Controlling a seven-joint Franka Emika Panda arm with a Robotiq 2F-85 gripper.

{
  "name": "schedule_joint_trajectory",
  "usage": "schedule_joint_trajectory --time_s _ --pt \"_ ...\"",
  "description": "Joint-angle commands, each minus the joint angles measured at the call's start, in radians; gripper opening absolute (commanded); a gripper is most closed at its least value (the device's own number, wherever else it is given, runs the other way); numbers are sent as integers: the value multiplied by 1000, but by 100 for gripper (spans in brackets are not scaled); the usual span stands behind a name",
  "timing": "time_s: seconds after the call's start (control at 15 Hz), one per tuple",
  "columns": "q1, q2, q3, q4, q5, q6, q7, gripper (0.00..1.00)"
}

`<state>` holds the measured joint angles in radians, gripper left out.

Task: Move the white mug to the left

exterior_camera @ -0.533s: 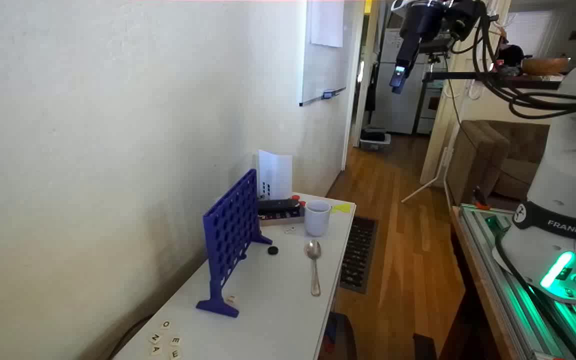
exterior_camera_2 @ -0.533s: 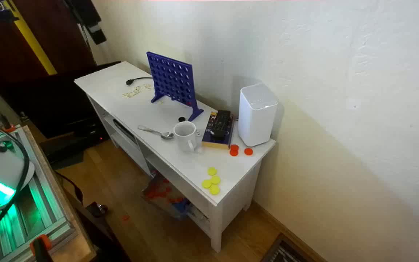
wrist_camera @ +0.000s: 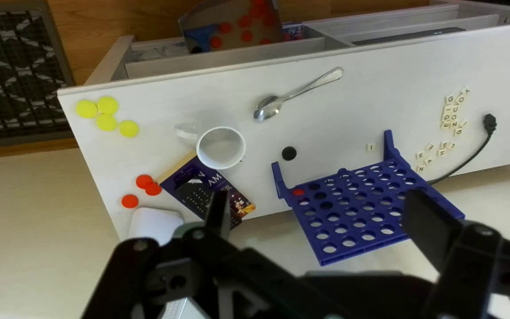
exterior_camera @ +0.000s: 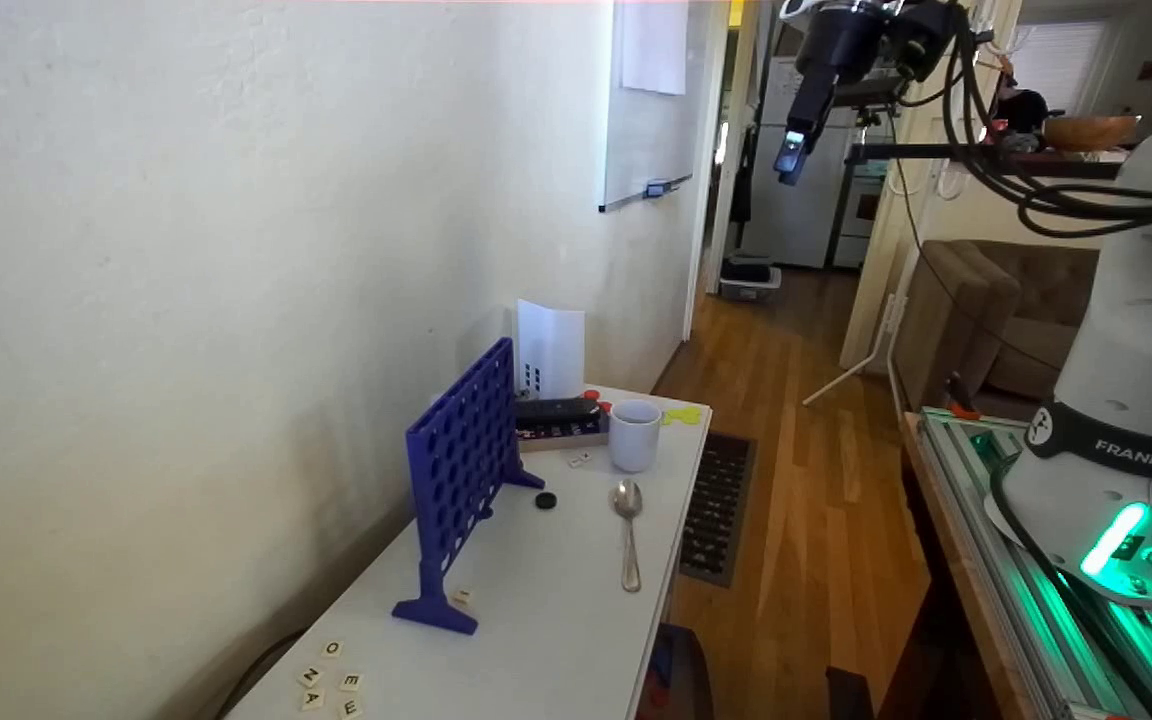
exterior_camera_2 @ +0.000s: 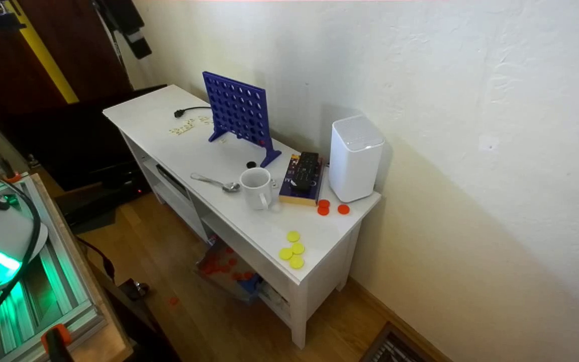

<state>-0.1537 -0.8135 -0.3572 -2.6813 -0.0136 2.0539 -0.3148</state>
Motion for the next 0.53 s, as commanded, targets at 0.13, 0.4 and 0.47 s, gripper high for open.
schedule_joint_trajectory --time_s 0.13,0.4,0.47 --pt "73 199 7 32 -50 272 -174 100" --pt "142 414 -16 103 -53 398 -343 100" --pt "150 462 -19 123 -46 420 -394 100"
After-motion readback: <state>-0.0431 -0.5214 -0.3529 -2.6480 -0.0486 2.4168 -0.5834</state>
